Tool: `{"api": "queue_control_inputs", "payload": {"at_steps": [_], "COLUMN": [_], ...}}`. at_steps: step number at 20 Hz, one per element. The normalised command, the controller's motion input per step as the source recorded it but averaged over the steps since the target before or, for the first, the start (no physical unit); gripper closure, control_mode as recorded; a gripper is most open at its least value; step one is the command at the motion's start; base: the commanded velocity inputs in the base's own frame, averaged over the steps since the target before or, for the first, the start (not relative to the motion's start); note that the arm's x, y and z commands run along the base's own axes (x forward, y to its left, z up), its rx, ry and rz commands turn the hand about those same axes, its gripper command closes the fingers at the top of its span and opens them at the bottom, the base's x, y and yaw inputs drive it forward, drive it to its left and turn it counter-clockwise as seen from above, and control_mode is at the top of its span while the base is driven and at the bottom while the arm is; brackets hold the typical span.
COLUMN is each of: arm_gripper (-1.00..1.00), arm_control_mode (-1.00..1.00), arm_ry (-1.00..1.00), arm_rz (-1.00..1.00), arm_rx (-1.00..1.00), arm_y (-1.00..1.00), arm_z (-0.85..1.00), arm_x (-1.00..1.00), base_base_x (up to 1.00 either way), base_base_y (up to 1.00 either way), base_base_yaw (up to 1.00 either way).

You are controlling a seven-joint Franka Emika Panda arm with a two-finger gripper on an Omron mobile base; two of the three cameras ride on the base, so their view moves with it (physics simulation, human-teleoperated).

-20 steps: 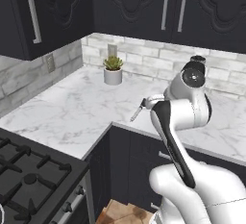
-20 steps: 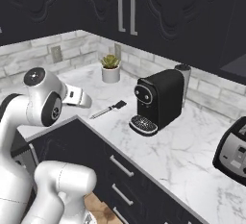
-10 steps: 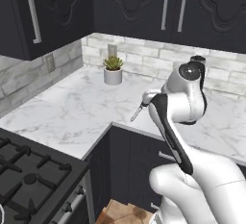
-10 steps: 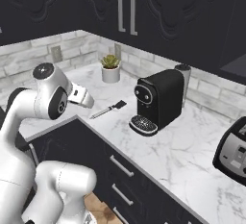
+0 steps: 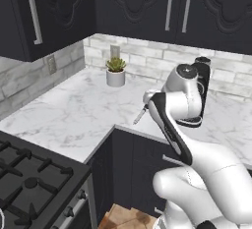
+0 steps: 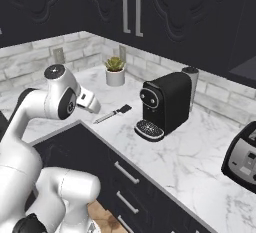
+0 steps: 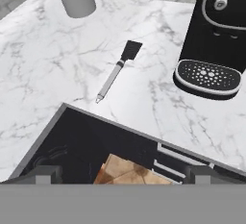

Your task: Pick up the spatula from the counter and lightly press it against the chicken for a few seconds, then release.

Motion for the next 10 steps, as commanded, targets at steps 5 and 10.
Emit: {"api": "queue_control_inputs", "payload": {"at_steps": [5,10], "arm_gripper": [-1.0,-1.0], "arm_control_mode": [-1.0,-1.0], "arm_ry": [0.0,0.0], "arm_rz": [-0.01,0.0], "arm_rx": [0.02,0.0], "arm_y": [0.04,0.03], "arm_z": [-0.21,-0.23], "arm_x": [0.22,0.2], "base_base_x": [0.0,0.0], "base_base_y": [0.0,0.0], "base_base_yaw": [0.0,0.0]}}
